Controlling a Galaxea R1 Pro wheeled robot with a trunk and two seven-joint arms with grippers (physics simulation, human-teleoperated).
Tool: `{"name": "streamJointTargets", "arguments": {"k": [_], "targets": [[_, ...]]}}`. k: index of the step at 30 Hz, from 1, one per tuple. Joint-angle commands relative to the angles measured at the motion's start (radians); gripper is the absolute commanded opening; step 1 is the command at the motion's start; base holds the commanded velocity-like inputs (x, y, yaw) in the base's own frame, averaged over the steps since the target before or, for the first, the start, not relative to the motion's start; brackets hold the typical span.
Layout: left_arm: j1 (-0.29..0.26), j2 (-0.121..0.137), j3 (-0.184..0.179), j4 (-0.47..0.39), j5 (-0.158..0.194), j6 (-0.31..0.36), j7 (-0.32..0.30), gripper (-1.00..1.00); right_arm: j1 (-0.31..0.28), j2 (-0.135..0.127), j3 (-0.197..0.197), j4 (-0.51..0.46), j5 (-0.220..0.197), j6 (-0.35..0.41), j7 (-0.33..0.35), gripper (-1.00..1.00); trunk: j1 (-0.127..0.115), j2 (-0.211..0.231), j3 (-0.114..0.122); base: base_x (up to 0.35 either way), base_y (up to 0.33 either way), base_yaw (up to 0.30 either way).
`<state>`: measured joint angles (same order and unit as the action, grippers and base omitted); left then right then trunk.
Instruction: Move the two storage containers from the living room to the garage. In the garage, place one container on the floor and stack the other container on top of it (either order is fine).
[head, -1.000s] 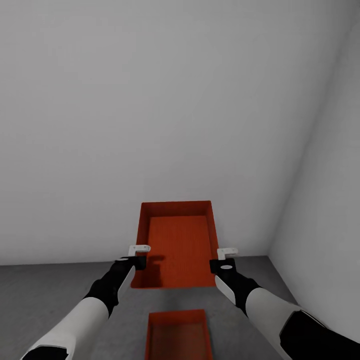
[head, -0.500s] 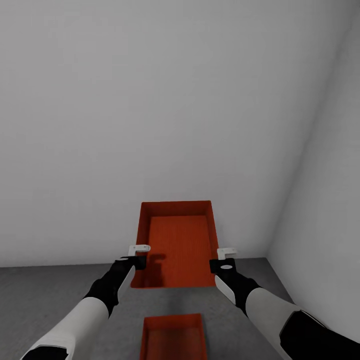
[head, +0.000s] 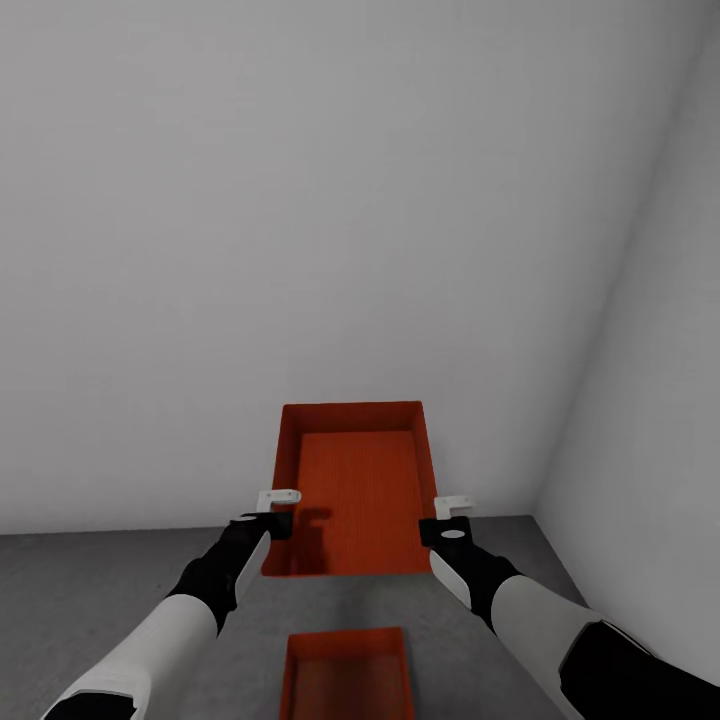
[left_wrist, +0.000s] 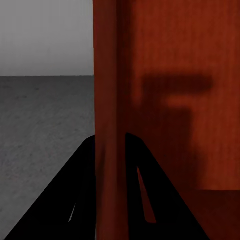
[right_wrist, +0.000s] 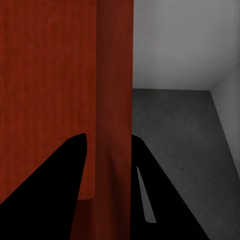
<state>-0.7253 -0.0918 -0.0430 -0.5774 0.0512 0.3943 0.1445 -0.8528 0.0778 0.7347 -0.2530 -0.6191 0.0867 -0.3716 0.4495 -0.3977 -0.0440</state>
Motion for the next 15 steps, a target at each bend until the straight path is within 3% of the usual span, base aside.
{"name": "streamJointTargets", "arguments": {"k": [1,15], "targets": [[0.000,-0.008,-0.003,0.001,0.006,0.006,0.012,-1.00,-0.002,0.000,-0.024,-0.011,0.024,0.009,-0.074,-1.00,0.001,-0.002,-0.002,0.000,0.000,0.000],[0.000,-0.008,-0.003,0.001,0.006,0.006,0.012,-1.00,-0.002,0.000,-0.026,-0.011,0.024,0.017,-0.073,-1.00,0.001,-0.002,-0.016,0.000,0.000,0.000]]}}
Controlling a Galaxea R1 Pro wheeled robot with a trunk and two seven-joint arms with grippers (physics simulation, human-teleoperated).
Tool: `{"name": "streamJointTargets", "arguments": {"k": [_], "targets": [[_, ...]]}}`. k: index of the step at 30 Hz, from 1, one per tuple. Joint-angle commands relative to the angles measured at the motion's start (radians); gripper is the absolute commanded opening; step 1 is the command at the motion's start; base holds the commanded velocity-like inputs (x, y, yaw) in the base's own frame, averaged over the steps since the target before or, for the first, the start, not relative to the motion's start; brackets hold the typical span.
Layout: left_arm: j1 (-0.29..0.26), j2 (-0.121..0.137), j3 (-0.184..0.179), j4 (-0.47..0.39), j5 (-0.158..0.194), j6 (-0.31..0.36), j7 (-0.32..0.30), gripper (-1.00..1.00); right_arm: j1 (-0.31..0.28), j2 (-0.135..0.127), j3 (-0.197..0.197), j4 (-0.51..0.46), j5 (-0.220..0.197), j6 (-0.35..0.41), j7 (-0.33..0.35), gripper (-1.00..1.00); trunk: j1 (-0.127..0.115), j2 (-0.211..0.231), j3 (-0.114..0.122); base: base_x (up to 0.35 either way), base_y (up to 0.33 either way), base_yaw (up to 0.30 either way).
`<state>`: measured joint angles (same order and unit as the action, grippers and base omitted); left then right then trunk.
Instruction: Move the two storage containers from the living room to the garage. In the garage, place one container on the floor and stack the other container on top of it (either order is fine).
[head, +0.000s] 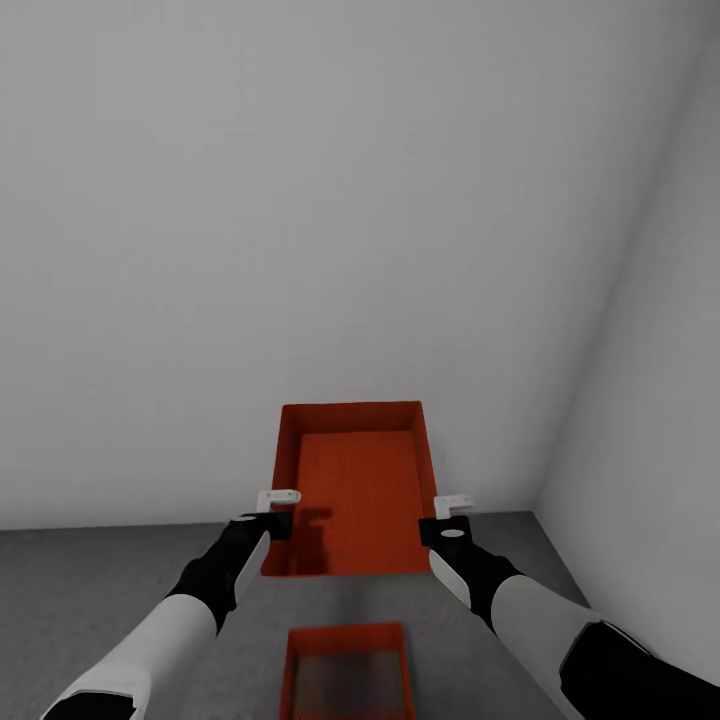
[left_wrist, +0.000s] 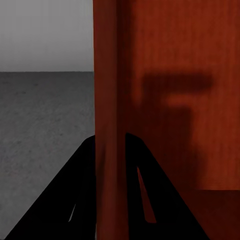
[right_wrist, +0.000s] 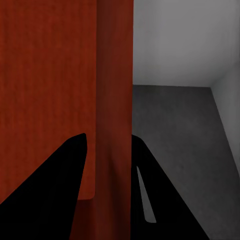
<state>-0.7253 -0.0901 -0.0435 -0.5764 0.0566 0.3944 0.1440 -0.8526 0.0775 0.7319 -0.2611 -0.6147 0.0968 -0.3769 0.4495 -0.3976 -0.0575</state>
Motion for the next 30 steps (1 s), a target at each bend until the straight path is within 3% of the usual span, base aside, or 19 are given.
{"name": "streamJointTargets", "arguments": {"k": [1,30], "targets": [[0.000,-0.010,-0.002,0.000,0.000,0.006,0.012,-1.00,-0.002,0.001,-0.023,-0.003,0.019,0.007,-0.069,-1.00,0.001,-0.003,-0.004,0.000,0.000,0.000],[0.000,-0.010,-0.002,0.000,0.001,0.006,0.012,-1.00,-0.002,0.001,-0.022,-0.003,0.019,0.001,-0.069,-1.00,0.001,-0.003,-0.049,0.000,0.000,0.000]]}}
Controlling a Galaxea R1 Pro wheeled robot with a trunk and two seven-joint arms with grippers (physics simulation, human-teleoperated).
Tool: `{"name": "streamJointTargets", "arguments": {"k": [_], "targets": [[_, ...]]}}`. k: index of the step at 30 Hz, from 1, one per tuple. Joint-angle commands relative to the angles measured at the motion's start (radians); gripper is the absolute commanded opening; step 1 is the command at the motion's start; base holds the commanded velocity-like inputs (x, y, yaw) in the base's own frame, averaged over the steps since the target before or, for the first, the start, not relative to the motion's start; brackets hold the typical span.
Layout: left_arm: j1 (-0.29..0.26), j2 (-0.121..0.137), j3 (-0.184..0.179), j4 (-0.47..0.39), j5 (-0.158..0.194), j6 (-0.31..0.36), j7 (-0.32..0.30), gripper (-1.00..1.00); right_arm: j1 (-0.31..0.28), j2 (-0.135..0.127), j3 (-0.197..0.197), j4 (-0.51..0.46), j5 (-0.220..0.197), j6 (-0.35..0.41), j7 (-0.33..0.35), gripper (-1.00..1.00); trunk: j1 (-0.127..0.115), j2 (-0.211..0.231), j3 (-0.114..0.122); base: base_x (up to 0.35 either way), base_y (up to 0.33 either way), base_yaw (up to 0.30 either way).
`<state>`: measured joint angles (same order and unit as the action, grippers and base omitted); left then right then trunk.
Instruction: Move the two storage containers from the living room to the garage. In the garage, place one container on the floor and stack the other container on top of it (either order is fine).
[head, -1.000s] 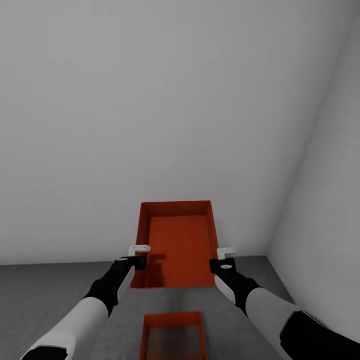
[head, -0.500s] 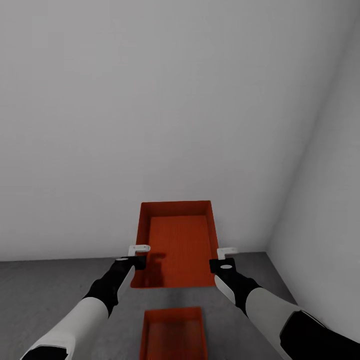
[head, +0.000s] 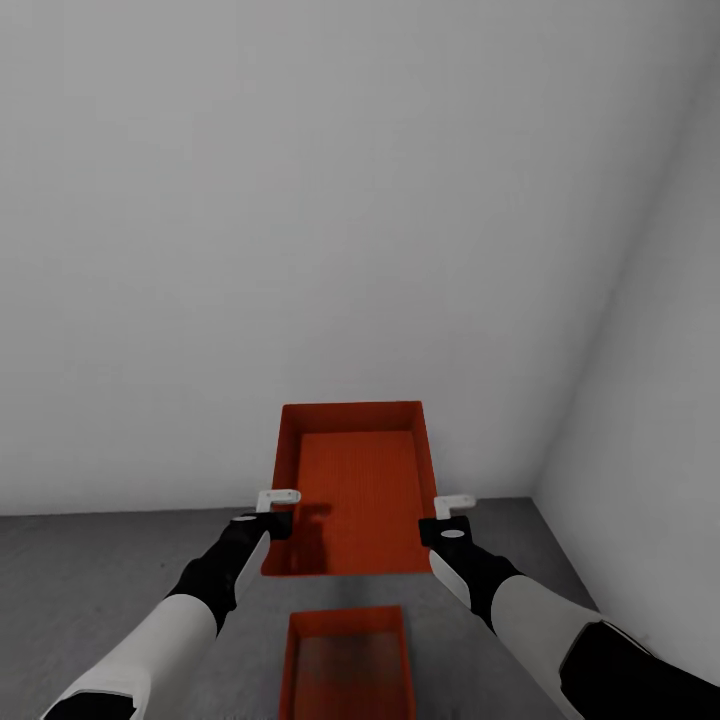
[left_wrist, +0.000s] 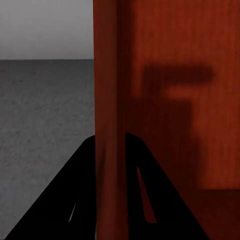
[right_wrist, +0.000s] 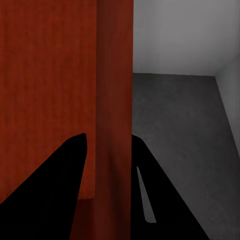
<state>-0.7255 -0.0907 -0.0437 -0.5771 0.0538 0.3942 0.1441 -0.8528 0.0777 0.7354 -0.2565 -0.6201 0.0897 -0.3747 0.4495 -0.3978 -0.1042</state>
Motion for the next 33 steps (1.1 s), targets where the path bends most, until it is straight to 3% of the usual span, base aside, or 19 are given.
{"name": "streamJointTargets", "arguments": {"k": [1,14,33], "targets": [[0.000,-0.009,-0.002,0.000,0.004,0.006,0.012,-1.00,-0.002,0.001,-0.025,-0.007,0.025,0.008,-0.071,-1.00,0.001,-0.002,-0.003,0.000,0.000,0.000],[0.000,-0.010,-0.002,0.000,0.004,0.006,0.013,-1.00,-0.002,0.000,-0.025,-0.007,0.025,0.008,-0.072,-1.00,0.001,-0.002,-0.004,0.000,0.000,0.000],[0.000,-0.011,-0.002,0.000,0.005,0.006,0.013,-1.00,-0.002,0.001,-0.025,-0.007,0.025,0.008,-0.071,-1.00,0.001,-0.002,-0.035,0.000,0.000,0.000]]}}
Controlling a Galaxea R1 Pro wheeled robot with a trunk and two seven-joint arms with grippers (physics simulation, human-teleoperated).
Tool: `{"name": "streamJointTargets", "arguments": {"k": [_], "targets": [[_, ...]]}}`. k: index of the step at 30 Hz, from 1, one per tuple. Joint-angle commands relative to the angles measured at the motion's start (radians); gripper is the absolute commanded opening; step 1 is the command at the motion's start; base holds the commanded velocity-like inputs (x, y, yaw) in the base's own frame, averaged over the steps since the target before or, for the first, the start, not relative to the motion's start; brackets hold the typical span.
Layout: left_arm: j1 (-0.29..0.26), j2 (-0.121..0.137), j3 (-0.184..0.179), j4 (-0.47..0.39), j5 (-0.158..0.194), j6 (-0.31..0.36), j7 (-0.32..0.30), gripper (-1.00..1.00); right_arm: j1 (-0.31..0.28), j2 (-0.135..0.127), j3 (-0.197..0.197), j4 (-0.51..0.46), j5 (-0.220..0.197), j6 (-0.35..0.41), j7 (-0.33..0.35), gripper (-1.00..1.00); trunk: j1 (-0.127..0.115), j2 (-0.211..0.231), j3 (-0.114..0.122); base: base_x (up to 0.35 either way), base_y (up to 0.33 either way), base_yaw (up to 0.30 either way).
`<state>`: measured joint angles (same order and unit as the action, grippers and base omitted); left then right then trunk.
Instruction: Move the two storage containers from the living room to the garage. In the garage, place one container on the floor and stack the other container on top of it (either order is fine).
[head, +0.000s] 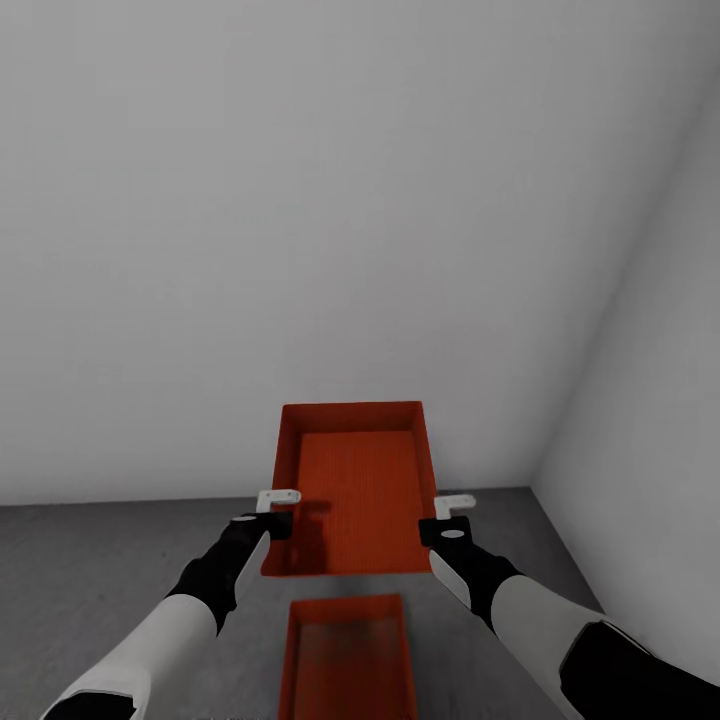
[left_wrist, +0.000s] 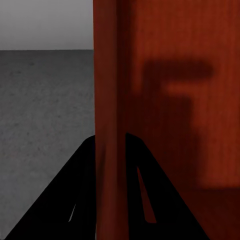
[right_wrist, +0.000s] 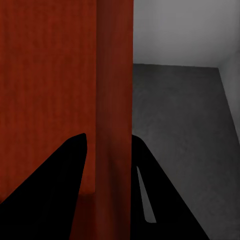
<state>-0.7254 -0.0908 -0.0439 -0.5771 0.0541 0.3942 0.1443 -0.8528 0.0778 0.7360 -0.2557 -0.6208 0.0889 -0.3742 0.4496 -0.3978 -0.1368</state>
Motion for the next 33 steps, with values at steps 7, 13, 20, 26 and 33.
{"name": "streamJointTargets", "arguments": {"k": [7,13,20,26,33], "targets": [[0.000,-0.010,-0.002,0.000,0.004,0.006,0.013,-1.00,-0.002,0.000,-0.026,-0.008,0.026,0.008,-0.072,-1.00,0.001,-0.002,-0.014,0.000,0.000,0.000],[0.000,-0.010,-0.002,0.000,0.004,0.006,0.012,-1.00,-0.002,0.000,-0.026,-0.008,0.026,0.008,-0.072,-1.00,0.001,-0.002,-0.023,0.000,0.000,0.000],[0.000,-0.010,-0.002,0.000,0.004,0.006,0.012,-1.00,-0.002,0.000,-0.026,-0.008,0.026,0.008,-0.071,-1.00,0.001,-0.002,-0.035,0.000,0.000,0.000],[0.000,-0.010,-0.002,0.000,0.004,0.006,0.012,-1.00,-0.002,0.000,-0.026,-0.008,0.026,0.007,-0.072,-1.00,0.001,-0.002,-0.045,0.000,0.000,0.000],[0.001,-0.010,-0.002,0.000,0.004,0.006,0.012,-1.00,-0.002,0.000,-0.026,-0.008,0.026,0.007,-0.072,-1.00,0.001,-0.002,-0.056,0.000,0.000,0.000]]}}
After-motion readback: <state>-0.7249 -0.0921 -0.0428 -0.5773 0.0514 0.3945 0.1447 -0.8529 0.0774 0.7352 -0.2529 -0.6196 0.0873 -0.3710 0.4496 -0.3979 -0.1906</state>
